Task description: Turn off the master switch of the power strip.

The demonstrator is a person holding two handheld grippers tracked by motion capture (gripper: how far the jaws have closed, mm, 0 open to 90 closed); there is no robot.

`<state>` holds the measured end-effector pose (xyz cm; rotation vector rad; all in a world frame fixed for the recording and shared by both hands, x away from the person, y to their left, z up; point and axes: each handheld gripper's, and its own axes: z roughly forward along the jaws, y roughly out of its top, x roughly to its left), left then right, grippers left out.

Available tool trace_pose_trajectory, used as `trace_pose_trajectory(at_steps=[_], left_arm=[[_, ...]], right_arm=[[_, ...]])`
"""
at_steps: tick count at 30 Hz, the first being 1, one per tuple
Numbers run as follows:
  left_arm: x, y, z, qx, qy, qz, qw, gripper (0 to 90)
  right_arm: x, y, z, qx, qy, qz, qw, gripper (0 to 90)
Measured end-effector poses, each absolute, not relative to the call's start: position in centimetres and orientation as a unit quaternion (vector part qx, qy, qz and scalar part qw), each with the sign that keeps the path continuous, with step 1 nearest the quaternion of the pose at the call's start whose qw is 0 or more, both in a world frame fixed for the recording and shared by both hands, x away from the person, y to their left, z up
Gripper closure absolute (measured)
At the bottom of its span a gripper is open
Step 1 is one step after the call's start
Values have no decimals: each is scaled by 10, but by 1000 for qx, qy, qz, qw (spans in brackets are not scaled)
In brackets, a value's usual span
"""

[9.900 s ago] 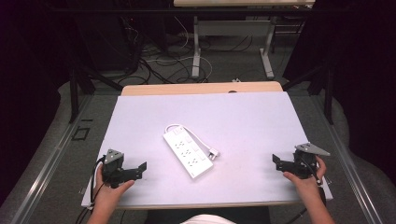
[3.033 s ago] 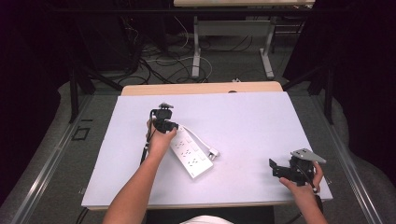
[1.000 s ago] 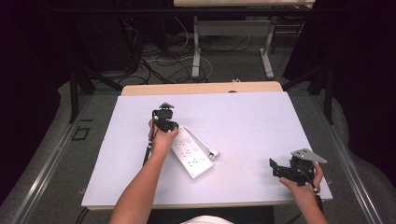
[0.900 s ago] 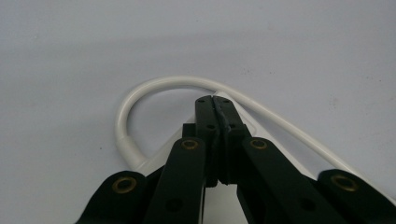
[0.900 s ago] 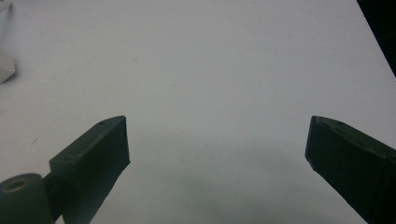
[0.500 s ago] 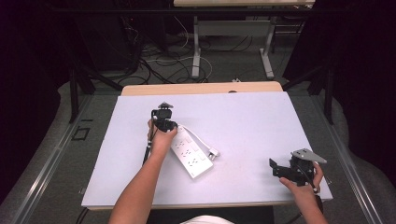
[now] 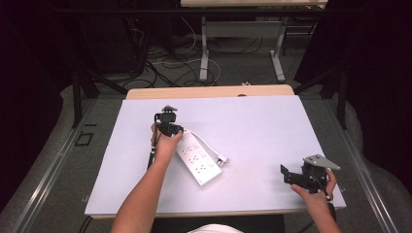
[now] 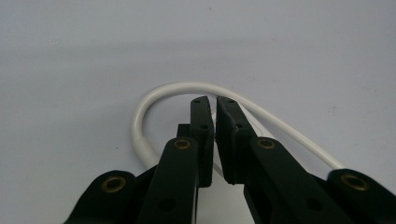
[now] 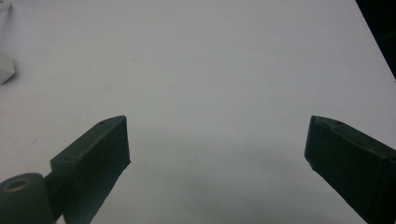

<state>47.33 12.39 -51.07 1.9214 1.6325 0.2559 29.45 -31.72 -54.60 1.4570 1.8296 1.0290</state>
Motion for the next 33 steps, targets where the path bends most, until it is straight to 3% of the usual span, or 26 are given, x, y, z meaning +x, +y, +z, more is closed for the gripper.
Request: trace_pose_trajectory(at_steps=[20,33], left_arm=[[467,121,-502,726,598,92,327,672],[459,116,-495,742,568,92,345,460]], right_arm=[[294,-318,-546,547,684,386,290,60],[294,-318,-546,547,685,385,290,61]])
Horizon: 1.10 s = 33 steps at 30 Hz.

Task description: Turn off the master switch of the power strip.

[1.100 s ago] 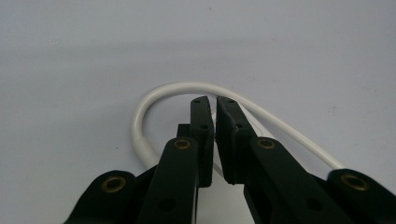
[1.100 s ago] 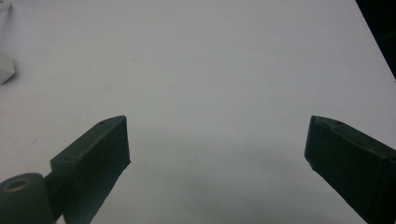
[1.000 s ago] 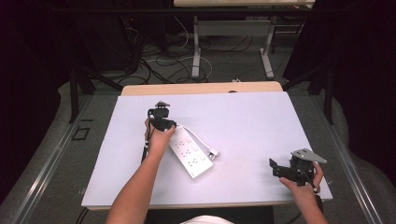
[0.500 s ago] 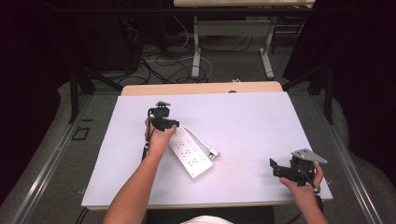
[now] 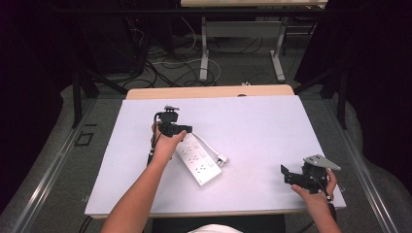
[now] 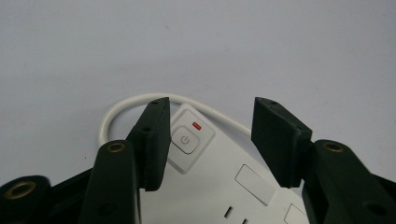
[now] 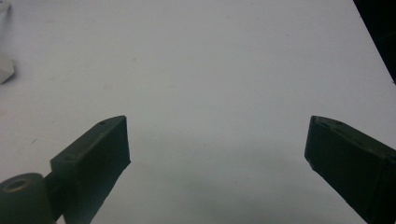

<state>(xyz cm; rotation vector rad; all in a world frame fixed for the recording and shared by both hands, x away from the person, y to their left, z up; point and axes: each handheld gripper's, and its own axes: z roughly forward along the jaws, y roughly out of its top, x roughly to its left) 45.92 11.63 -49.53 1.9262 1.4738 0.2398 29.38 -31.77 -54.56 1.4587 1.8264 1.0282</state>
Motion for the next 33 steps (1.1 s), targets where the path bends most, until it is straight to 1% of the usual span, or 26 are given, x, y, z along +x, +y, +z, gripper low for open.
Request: trace_pose_trajectory(at_steps=[10,13,17,22,27,33], left_arm=[[450,106,-490,759,533,105,358,392],[447,103,-489,763,527,98,360,380],[443,99,-488,776,511,110,354,378],[439,95,-488,789,496,116,343,328],[435,94,-485,798,470,127,356,288],[426,95,-481,810,444,121,364,260]], right_arm=[[294,-317,-546,548,681,391,289,60],[294,-317,-545,547,681,391,289,60],[294,-317,-545,547,681,391,290,60],[293,-317,-545,547,681,392,290,60],[294,-317,-546,546,681,391,290,61],[293,-317,-545,547,681,392,289,60]])
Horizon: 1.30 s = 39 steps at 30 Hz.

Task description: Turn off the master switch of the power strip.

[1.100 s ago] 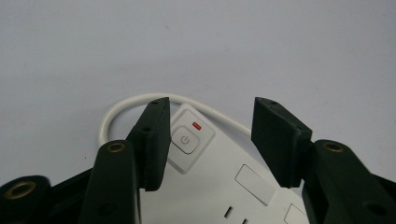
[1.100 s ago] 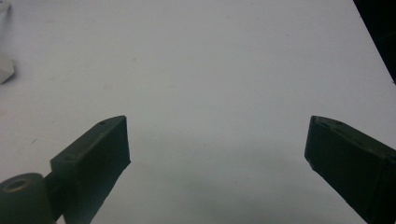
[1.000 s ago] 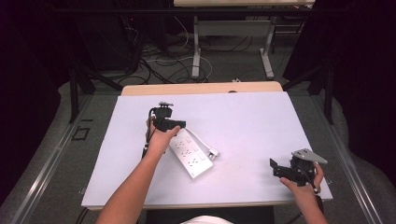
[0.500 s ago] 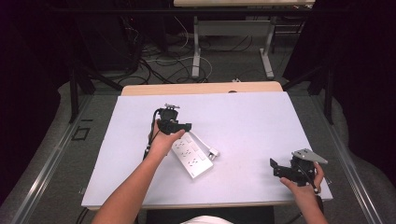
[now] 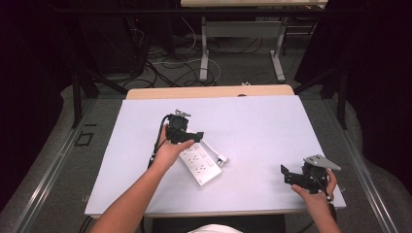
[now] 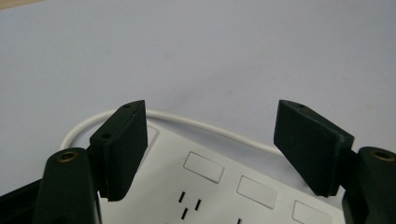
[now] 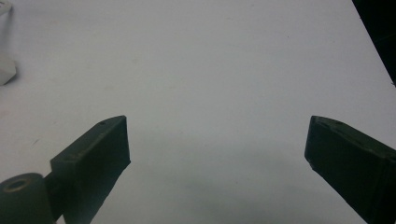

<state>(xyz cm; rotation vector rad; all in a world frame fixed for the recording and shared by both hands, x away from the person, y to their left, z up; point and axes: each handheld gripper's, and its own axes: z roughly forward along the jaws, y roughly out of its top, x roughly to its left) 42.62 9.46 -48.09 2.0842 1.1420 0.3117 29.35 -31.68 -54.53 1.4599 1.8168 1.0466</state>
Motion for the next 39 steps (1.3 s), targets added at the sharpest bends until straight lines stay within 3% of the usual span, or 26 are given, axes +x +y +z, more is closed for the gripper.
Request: trace_pose_trajectory(at_steps=[8,12,39], left_arm=[[416,93,-480,812,428,106,382,151],[411,91,-480,813,421,108,388,7],[367,128,-463,784,428,147,425,7]], right_arm=[[294,-316,-545,547,681,392,289,60],[293,-316,-545,547,681,393,288,60],[293,-317,-544,544,682,393,291,60]])
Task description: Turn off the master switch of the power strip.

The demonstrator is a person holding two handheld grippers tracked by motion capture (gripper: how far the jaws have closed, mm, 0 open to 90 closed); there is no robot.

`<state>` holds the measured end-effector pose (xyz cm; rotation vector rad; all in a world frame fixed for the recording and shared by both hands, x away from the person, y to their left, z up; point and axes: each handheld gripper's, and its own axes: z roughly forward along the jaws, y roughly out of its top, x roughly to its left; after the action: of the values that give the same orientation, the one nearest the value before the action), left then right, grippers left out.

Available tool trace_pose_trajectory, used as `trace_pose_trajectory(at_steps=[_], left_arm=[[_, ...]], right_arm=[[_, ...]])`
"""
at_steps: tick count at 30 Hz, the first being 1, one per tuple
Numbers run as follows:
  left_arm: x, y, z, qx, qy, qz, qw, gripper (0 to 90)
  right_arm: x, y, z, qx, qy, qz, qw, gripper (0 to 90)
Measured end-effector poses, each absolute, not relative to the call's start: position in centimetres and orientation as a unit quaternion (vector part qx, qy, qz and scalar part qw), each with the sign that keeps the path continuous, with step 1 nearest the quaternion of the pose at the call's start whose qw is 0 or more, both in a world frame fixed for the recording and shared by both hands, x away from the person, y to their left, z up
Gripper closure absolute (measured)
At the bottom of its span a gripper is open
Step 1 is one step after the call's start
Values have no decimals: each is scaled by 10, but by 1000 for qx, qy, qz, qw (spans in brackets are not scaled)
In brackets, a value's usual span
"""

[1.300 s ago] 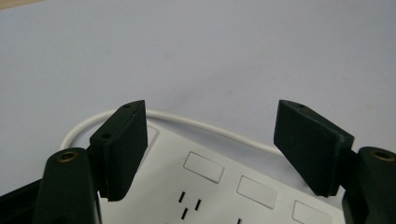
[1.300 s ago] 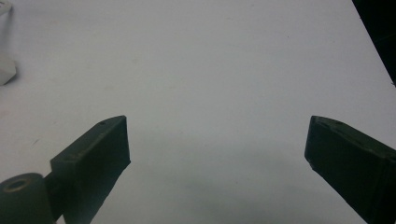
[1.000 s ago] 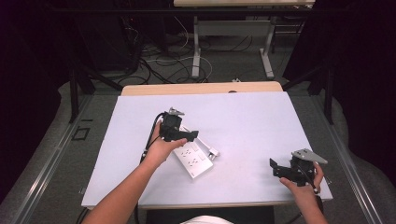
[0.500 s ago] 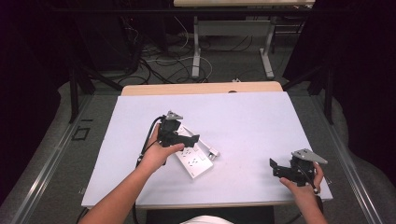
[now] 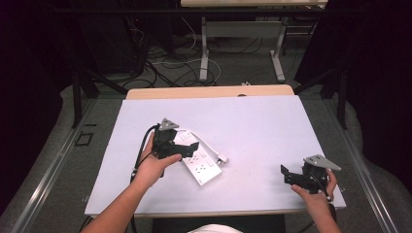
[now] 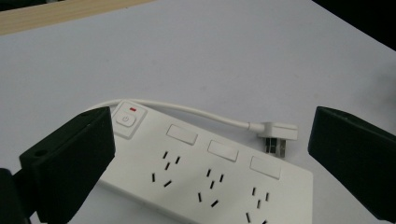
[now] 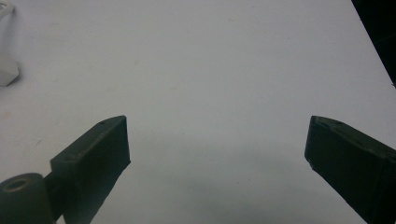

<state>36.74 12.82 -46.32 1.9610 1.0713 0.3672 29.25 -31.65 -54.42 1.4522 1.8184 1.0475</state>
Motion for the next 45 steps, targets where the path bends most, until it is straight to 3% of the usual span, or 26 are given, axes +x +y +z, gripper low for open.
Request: trace_pose_trajectory(at_steps=[27,45], left_arm=[[333,230,-490,721,513,194,423,15],[317,272,-524,675,565,224,419,20]], right_arm=[[292,-316,-543,548,682,388,290,60],[292,-316,-544,547,683,388,290,60]])
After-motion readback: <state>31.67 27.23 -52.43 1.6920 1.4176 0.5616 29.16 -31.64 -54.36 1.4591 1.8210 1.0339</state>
